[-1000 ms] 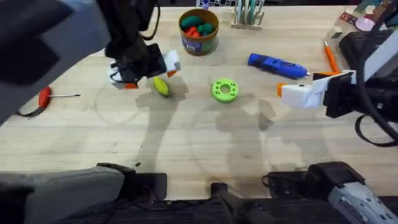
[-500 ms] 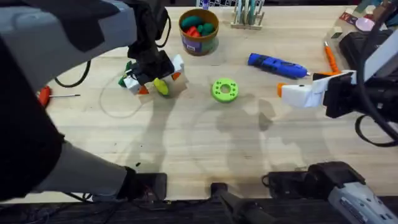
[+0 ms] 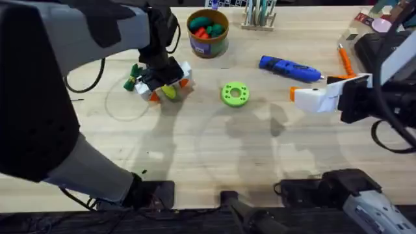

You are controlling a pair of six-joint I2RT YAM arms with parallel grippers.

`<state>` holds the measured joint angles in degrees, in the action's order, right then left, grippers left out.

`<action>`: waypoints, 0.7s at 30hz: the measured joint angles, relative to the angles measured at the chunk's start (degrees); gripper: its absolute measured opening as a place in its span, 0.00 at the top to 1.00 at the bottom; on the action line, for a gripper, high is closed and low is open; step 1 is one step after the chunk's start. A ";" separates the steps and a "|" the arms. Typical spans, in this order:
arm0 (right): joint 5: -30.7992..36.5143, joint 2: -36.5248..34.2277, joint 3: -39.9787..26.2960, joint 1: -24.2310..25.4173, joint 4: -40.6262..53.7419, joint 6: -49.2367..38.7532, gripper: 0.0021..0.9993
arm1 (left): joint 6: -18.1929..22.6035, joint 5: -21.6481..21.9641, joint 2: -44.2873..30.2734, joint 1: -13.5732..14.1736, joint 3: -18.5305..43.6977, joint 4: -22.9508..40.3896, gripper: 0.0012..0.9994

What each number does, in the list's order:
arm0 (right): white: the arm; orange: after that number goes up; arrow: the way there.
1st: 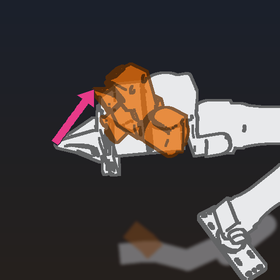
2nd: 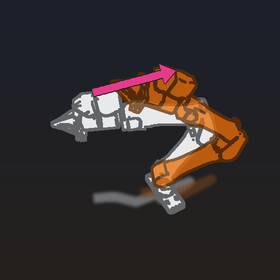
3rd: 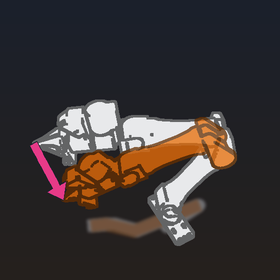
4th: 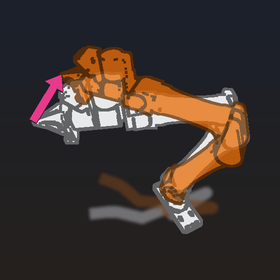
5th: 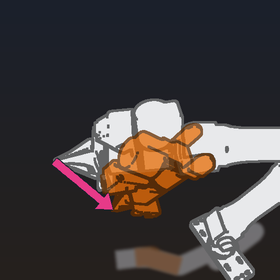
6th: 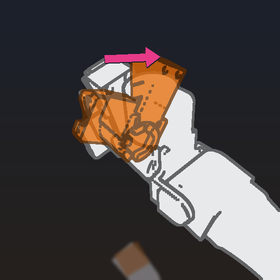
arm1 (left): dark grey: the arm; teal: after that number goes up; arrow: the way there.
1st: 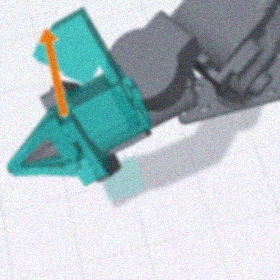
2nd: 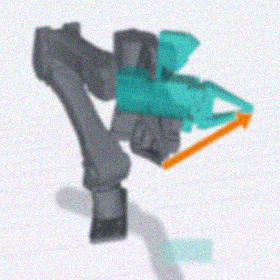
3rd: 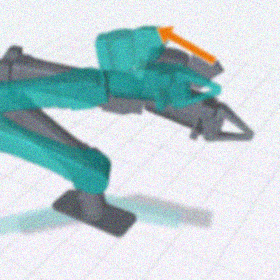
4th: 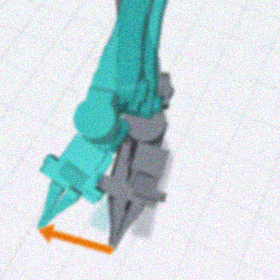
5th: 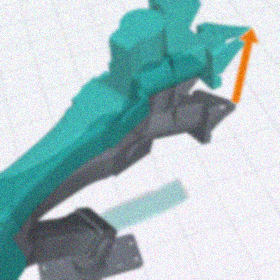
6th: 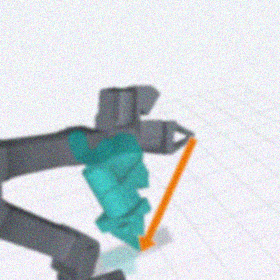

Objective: Pick up the gripper from the table and insert it into the empty holder that is missing its gripper. Then pick up a screw, insert it into the mounting hole, and use the screwdriver to tighten it. Finally, clean up the table by picking up the vegetable and placing it into the bucket.

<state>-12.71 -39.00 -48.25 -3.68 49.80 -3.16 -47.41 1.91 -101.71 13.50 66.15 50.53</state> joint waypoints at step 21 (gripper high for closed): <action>0.00 0.00 0.00 0.00 0.00 0.00 0.01 | 5.72 -3.93 0.09 -0.20 11.75 0.17 0.97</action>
<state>-12.71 -39.00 -48.25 -3.68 49.80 -3.16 -41.70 -2.02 -101.62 13.30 77.90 50.70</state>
